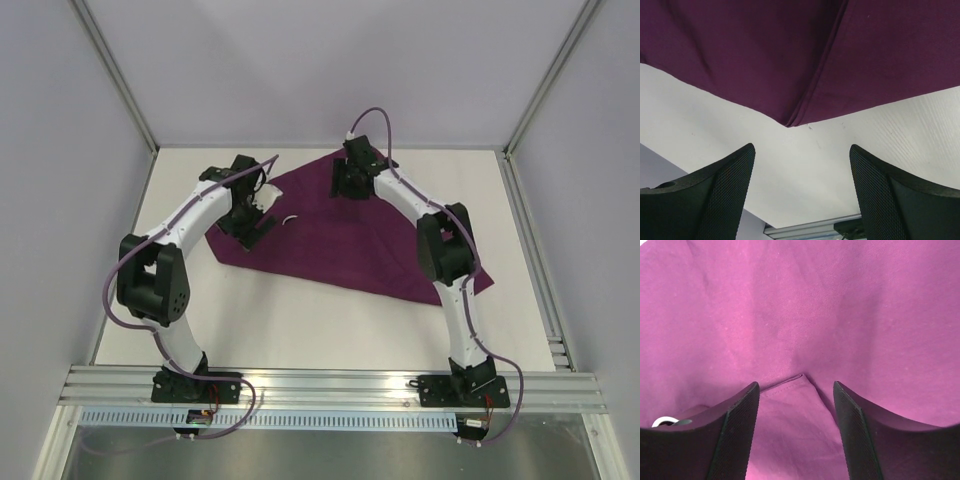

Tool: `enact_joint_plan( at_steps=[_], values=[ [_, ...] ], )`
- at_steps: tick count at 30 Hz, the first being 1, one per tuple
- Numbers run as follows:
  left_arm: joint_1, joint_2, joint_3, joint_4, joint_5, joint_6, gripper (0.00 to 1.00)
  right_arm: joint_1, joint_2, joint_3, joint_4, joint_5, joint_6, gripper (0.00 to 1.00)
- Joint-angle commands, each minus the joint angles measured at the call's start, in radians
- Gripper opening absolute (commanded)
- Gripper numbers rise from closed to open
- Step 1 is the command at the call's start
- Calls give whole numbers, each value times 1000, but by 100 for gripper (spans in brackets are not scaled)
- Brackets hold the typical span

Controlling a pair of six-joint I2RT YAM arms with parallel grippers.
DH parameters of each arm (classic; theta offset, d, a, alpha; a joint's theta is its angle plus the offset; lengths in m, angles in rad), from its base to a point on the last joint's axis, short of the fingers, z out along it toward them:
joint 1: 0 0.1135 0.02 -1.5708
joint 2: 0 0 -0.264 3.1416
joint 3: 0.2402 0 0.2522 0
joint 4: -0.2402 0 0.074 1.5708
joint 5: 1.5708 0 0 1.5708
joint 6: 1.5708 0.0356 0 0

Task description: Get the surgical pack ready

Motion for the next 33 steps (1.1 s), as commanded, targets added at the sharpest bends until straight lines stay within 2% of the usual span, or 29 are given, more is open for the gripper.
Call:
enact_joint_plan(
  at_steps=[1,4,7,8,10,11,13,14,18,22,29,33],
  values=[
    [-8,-10,55,17,3,18,85,-14,-134,46,16,-6,-21,64],
    [-15,-17,46,14,12,18,80,-15,-275,-33,-1,8,-63,63],
    [-24,-32,9,31,21,25,70,-12,-469,-317,67,46,-63,55],
    [-28,-32,-8,39,23,28,65,-9,-512,-451,80,54,-60,45],
    [-35,-24,-19,49,21,28,60,-6,-631,-579,106,71,-46,34],
    [-46,-3,-17,48,21,29,59,3,-664,-631,115,82,-41,20],
    [-57,29,-14,48,29,26,57,11,-727,-780,152,58,-17,11],
    [-60,40,-8,48,35,28,57,14,-740,-829,172,33,1,1],
    [-64,106,16,60,58,20,57,15,-769,-1044,288,-42,78,0],
    [-64,209,26,68,53,14,57,15,-767,-1155,363,-59,137,1],
    [-63,324,21,83,44,5,57,11,-674,-1192,399,-43,163,0],
    [-63,316,7,89,52,9,58,1,-740,-1212,379,5,169,1]
  ],
)
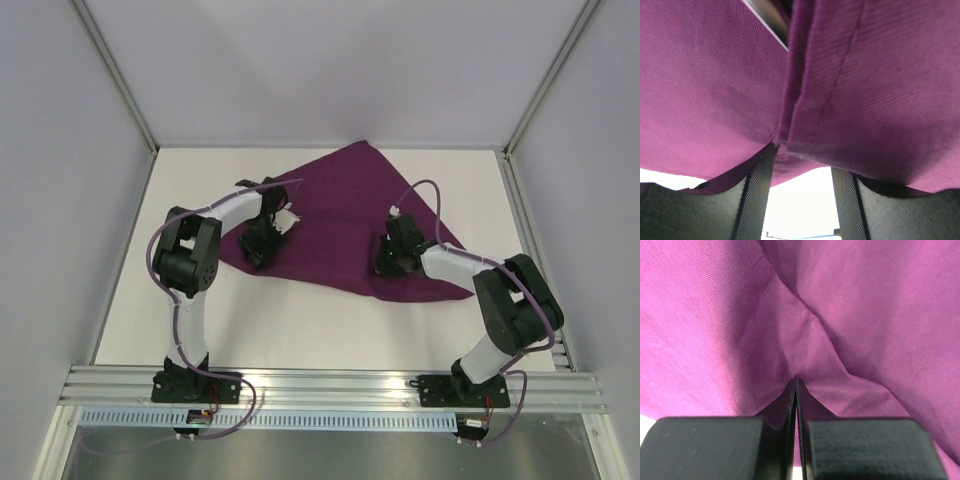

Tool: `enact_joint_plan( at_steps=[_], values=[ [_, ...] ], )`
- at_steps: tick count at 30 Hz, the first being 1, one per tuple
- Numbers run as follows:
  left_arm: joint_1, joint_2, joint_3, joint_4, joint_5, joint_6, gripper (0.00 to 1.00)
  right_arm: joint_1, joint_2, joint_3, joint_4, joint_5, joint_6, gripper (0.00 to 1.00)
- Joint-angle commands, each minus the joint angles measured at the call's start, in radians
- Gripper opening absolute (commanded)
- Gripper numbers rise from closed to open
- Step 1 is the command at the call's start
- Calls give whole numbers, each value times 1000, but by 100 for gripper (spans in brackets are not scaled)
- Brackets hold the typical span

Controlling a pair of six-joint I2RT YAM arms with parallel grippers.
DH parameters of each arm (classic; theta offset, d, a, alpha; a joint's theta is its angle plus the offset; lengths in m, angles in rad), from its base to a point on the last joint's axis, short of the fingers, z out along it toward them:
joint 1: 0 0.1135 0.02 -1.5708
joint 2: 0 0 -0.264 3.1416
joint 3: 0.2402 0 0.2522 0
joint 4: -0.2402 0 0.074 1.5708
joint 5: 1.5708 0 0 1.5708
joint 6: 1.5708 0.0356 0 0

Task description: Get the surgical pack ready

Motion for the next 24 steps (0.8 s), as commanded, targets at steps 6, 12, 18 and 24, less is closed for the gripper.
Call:
enact_joint_plan(
  at_steps=[6,12,18,24],
  values=[
    [34,-101,-2,24,26,3,61,-13,-165,36,-108,158,-44,1],
    [91,-183,-17,23,65,1,63,-13,-281,41,-161,147,-54,1],
    [102,-155,-57,41,54,-16,63,-14,-245,-13,-128,103,-35,1],
    [103,-99,-118,89,13,-23,63,-30,-171,-110,-59,83,-5,1]
  ],
)
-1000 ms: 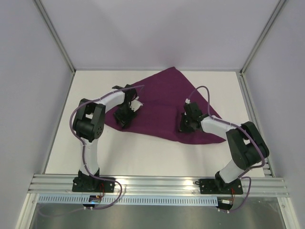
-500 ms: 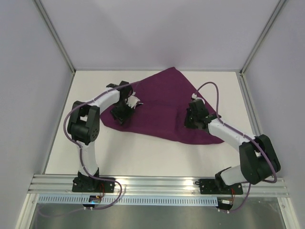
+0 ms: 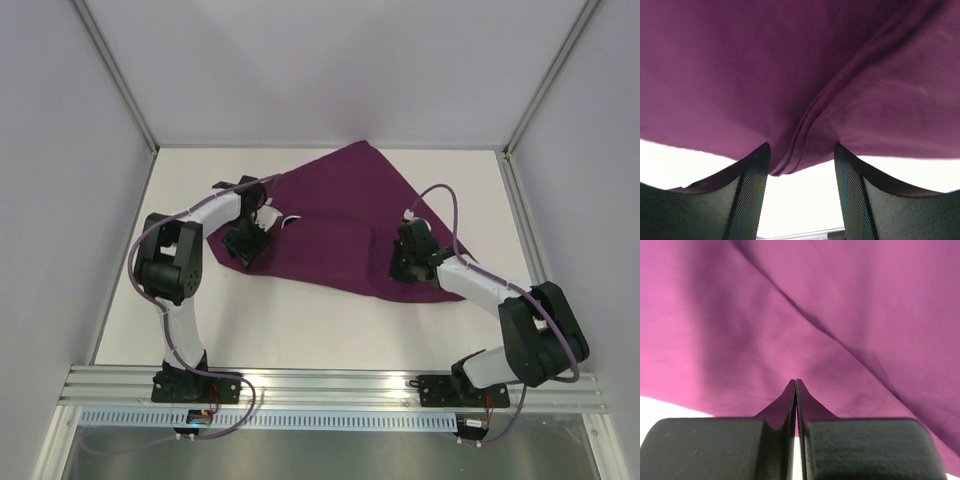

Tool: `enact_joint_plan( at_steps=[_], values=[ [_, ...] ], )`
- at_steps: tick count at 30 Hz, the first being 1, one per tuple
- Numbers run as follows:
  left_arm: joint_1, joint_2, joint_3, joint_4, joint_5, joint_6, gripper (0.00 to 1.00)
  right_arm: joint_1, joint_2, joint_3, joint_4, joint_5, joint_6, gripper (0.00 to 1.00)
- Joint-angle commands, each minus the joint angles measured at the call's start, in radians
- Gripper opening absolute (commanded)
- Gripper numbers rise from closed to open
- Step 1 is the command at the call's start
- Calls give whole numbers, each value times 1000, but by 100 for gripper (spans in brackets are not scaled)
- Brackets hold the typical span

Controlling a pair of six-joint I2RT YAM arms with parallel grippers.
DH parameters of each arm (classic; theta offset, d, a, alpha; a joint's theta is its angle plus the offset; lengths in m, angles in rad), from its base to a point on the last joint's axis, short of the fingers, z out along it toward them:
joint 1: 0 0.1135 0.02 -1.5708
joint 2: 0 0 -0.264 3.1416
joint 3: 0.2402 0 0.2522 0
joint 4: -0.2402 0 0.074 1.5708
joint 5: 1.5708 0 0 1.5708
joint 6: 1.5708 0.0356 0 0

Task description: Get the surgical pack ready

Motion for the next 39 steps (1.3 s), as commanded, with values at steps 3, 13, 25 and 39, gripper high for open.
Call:
enact_joint_plan(
  at_steps=[3,13,25,39],
  values=[
    [2,64,-9,36,-34,-23,62,-42,77,-64,78,-52,28,0],
    [94,-118,11,54,80,-61,67,-192,-151,-38,-40,-46,2,2],
    [269,-70,92,80,41,-329,80,-631,-441,-190,-89,-54,10,65],
    [334,178,208,37,171,-383,75,-722,-301,-241,-11,-105,6,66]
  ],
)
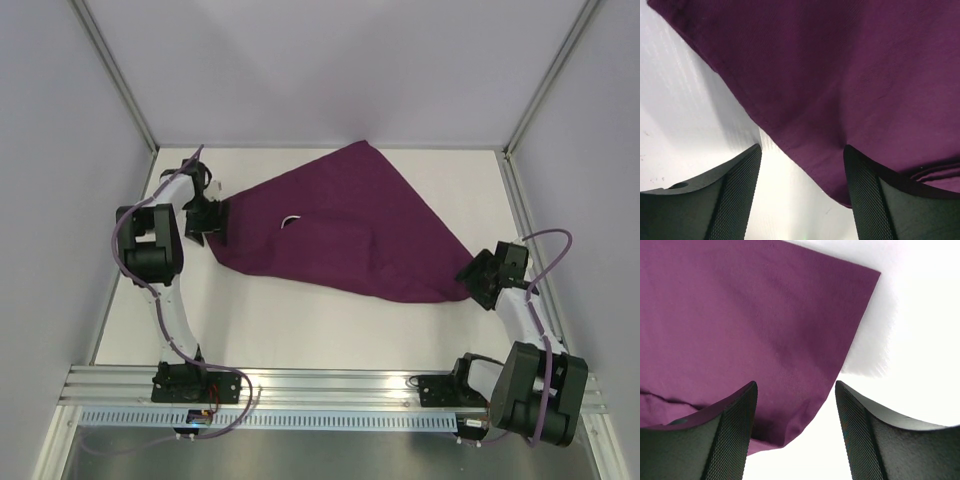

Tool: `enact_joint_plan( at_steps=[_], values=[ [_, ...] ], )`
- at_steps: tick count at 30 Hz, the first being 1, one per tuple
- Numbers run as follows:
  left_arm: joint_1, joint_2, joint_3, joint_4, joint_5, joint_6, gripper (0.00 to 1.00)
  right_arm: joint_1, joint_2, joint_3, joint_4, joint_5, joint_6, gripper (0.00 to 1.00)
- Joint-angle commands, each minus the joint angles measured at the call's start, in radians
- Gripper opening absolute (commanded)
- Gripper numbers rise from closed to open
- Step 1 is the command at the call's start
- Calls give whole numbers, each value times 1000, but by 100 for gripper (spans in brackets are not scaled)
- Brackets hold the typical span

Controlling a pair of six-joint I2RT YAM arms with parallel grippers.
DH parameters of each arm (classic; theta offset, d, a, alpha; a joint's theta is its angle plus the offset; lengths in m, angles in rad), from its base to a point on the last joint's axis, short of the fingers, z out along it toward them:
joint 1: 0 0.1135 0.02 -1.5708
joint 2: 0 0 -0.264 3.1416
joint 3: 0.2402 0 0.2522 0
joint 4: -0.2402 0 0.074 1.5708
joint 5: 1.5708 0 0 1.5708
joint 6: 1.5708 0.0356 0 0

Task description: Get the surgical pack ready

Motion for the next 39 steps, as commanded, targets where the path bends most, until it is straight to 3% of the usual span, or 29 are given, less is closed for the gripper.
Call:
enact_joint_plan(
  at_steps=[1,5,8,11,12,23,28,34,39],
  values=[
    [-4,25,32,-5,97,-23,74,-6,18,-1,55,-26,3,66],
    [-2,67,52,-13,137,-23,59,-6,44,1,67,-35,10,66],
    [-2,90,58,-15,165,-18,41,-6,49,4,69,-45,11,64],
    [-4,98,58,-5,194,-19,15,-6,49,16,61,-51,7,63],
    [-2,96,57,-1,205,-21,0,-6,50,20,60,-52,3,63],
    [-4,-115,-17,74,179,8,0,16,6,68,38,-124,-13,53],
    [-4,-235,-34,82,168,22,0,171,16,89,63,-118,-6,52],
    [-56,-332,-28,30,171,85,0,416,177,140,155,-147,7,49],
    [-221,-421,-31,-1,135,149,0,536,353,227,209,-190,20,43]
  ],
)
